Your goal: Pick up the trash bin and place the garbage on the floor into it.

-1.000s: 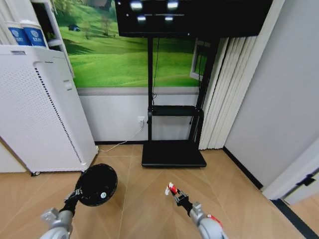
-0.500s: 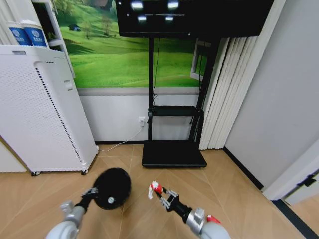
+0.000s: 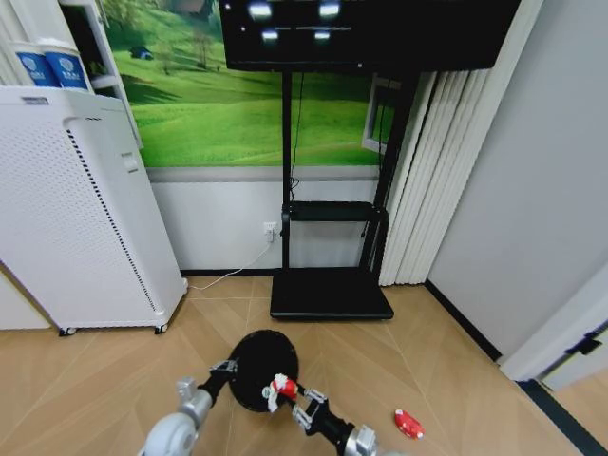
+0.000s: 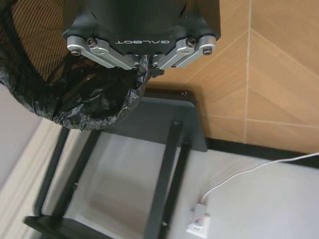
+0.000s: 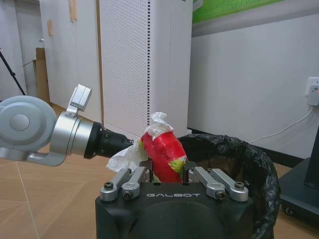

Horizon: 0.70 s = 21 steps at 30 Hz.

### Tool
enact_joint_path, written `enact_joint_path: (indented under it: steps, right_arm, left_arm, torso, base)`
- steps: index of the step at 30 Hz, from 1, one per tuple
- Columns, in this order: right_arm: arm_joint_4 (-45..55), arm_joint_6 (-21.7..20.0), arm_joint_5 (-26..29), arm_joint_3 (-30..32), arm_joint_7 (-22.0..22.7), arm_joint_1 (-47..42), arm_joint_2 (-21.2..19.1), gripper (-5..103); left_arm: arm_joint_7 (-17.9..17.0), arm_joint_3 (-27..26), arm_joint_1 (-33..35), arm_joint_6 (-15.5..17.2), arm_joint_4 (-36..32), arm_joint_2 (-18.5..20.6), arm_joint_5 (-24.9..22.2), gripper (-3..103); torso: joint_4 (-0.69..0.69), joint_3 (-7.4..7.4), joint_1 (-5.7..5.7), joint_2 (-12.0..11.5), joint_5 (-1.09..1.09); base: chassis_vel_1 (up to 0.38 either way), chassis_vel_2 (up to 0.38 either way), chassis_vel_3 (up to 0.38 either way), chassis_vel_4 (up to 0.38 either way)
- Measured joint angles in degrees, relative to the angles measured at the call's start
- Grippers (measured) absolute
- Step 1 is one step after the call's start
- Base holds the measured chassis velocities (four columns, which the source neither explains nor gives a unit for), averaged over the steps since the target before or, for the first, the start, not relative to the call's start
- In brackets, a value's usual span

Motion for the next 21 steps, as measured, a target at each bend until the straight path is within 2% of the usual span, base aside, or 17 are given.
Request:
enact_joint_path:
  steps: [5,7,8,9,11,12,13,14,15,18,19,20,21]
  right_arm:
    - [-1.59,-0.19,-0.02,-1.05,0.37,1.64,0.48,29]
    - [-2.37,-0.41,-0.02,-1.48,0.63,2.35,0.74,29]
    - [-2.37,-0.41,-0.02,-1.48,0.63,2.35,0.74,29]
    - [-2.73,-0.64,-0.05,-1.79,1.05,2.66,1.02,29]
    - [-2.90,-0.74,-0.12,-1.90,1.25,2.79,1.27,27]
    - [-2.98,-0.79,-0.15,-1.93,1.40,2.87,1.46,32]
    - [-2.99,-0.80,-0.16,-1.93,1.43,2.89,1.49,32]
    - [-3.01,-0.83,-0.19,-1.93,1.52,2.91,1.54,42]
    - [-3.01,-0.83,-0.19,-1.93,1.52,2.91,1.54,42]
    - [-2.99,-1.05,-0.28,-1.76,1.53,2.89,1.47,54]
    - [-2.99,-1.05,-0.28,-1.76,1.53,2.89,1.47,54]
    - [-2.73,-1.28,-0.30,-1.49,1.68,2.77,1.44,65]
    - [-2.48,-1.40,-0.26,-1.32,1.95,2.60,1.45,65]
  left_arm:
    - [2.61,-0.30,1.54,-1.13,0.36,0.19,1.71,5]
    - [5.05,-0.61,2.52,-1.87,-0.24,0.21,1.87,5]
    - [5.05,-0.61,2.52,-1.87,-0.24,0.21,1.87,5]
    - [6.90,-0.62,2.99,-2.14,-0.87,0.36,2.50,5]
    - [7.66,-0.63,3.12,-2.33,-1.15,0.39,2.95,5]
    - [8.23,-0.66,3.21,-2.52,-1.45,0.39,3.32,5]
    - [8.33,-0.68,3.23,-2.57,-1.52,0.39,3.38,5]
    - [8.47,-0.76,3.30,-2.67,-1.74,0.38,3.53,5]
    - [8.47,-0.76,3.30,-2.67,-1.74,0.38,3.53,5]
    - [8.53,-1.03,3.52,-2.78,-2.01,0.18,3.62,5]
    - [8.53,-1.03,3.52,-2.78,-2.01,0.18,3.62,5]
    - [8.54,-1.16,3.93,-2.98,-2.29,-0.18,3.69,5]
    - [8.55,-1.30,4.29,-3.06,-2.46,-0.46,3.86,5]
  torso:
    - [0.01,0.00,0.00,0.00,-0.03]
    - [0.01,0.00,0.00,0.00,-0.01]
    - [0.01,0.00,0.00,0.00,-0.01]
    - [0.00,0.00,0.00,0.00,-0.02]
    - [0.00,0.01,0.00,0.00,-0.01]
    - [-0.01,0.00,0.00,0.00,-0.01]
    - [-0.01,0.00,0.00,0.00,-0.02]
    - [-0.01,0.00,0.00,0.00,-0.02]
    - [-0.01,0.00,0.00,0.00,-0.02]
    - [-0.01,0.01,0.00,0.00,-0.01]
    - [-0.01,0.01,0.00,0.00,-0.01]
    - [-0.01,0.00,0.00,0.00,-0.02]
    - [-0.01,0.01,0.00,0.00,-0.02]
  base:
    - [0.000,0.000,0.000,0.000]
    - [0.000,0.000,0.000,0.000]
    - [0.000,0.000,0.000,0.000]
    - [0.000,0.000,0.000,0.000]
    - [0.000,0.000,0.000,0.000]
    - [0.000,0.000,0.000,0.000]
    - [0.000,0.000,0.000,0.000]
    - [0.000,0.000,0.000,0.000]
    - [0.000,0.000,0.000,0.000]
    - [0.000,0.000,0.000,0.000]
    - [0.000,0.000,0.000,0.000]
    - [0.000,0.000,0.000,0.000]
    - [0.000,0.000,0.000,0.000]
